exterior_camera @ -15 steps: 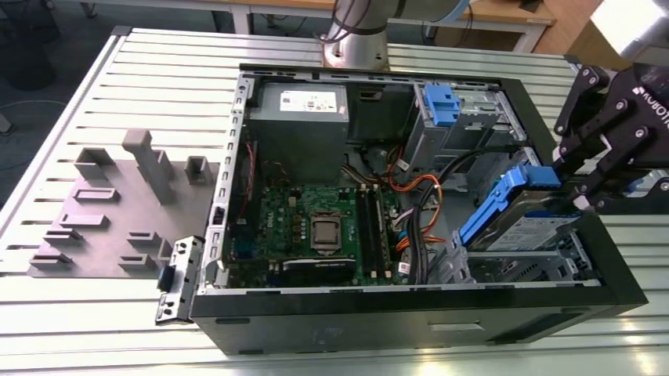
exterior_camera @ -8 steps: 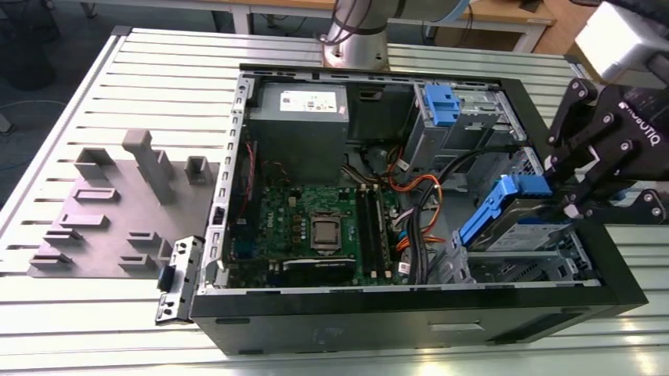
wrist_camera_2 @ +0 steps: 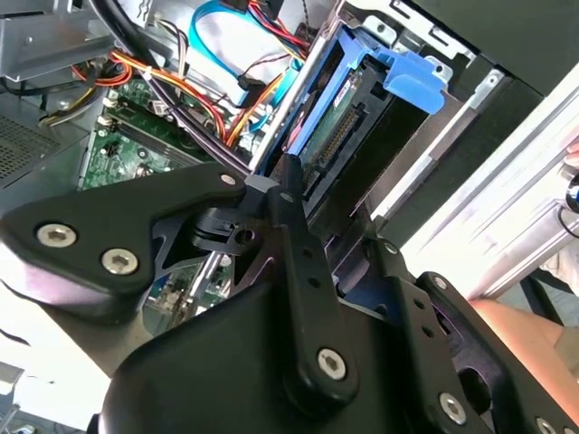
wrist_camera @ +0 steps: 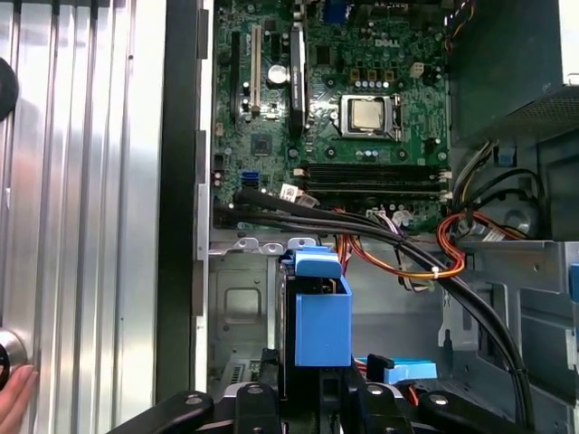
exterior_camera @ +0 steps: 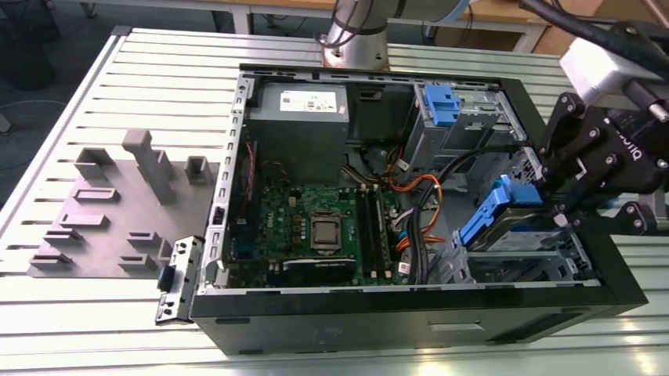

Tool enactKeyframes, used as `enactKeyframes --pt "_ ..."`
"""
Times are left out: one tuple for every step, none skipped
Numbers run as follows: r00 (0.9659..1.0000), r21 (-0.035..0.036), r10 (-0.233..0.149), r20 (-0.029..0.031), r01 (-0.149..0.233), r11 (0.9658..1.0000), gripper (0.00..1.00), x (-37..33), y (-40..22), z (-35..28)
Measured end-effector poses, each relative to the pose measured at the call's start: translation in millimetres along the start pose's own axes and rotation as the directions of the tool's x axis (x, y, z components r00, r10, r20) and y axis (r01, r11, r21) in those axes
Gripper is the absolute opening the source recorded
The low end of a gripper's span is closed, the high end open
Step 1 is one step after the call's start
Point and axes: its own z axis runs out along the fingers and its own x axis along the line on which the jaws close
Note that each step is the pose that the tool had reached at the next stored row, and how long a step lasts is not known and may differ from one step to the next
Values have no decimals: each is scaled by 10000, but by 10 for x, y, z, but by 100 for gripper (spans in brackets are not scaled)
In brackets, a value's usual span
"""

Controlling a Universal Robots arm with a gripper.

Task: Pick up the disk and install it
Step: 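Insert the disk into the insertion slot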

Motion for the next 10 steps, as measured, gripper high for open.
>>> enactKeyframes --pt "10000 0 0 1 0 10000 35 1 -2 20" --pt "10000 0 0 1 0 10000 35 2 -3 38" --pt "10000 0 0 0 0 10000 35 3 -4 55" --pt "10000 0 -1 2 1 10000 35 4 -6 74" --pt "10000 0 0 1 0 10000 35 5 -7 91" --pt "10000 0 0 0 0 10000 35 6 -9 109" --pt "10000 0 0 0 0 10000 35 7 -10 127" --pt "10000 0 0 1 0 10000 35 8 -12 146" --pt "10000 0 0 0 0 10000 35 10 -13 164" --pt "10000 0 0 1 0 10000 35 10 -14 182"
